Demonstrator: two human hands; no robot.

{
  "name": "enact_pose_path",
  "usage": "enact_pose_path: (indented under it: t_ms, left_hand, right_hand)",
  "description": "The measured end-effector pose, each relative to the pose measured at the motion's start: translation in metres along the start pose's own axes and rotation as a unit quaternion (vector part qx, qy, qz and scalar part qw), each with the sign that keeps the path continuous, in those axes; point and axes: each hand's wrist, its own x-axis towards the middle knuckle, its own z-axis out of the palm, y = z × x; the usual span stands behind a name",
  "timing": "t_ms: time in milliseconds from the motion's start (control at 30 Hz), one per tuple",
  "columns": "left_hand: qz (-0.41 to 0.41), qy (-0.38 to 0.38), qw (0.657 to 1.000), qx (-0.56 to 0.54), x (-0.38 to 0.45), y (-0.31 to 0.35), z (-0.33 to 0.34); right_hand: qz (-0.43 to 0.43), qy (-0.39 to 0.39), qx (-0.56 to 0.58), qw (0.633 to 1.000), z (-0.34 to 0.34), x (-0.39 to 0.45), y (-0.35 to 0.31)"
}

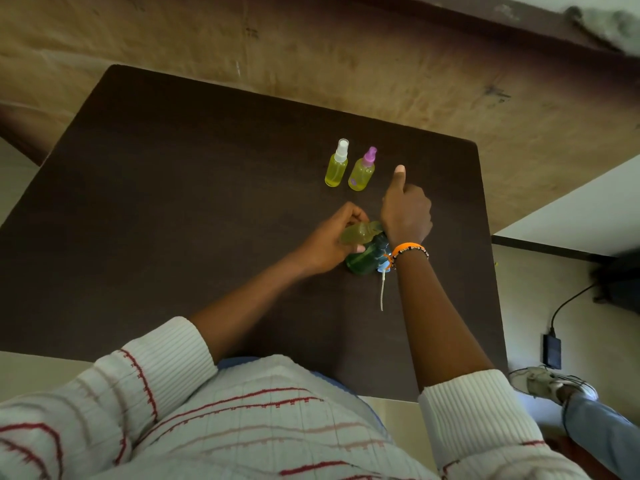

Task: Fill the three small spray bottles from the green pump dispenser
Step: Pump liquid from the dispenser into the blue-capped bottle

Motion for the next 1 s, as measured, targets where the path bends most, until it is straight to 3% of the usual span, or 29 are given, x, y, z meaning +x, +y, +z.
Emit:
enact_pose_path:
  t_ms: [233,1000]
  left_hand:
    - [0.007,-0.004,1.0,-0.009,0.0,0.004,-0.003]
    - [-0.011,-0.004,1.0,-0.018,0.006,-0.007,0.003]
  right_hand:
    - [0.056,-0.084,0.039,0.994,0.002,-0.002,-0.002]
    - [0.052,-0.077,0.069,0.993,0.009,0.017,0.011]
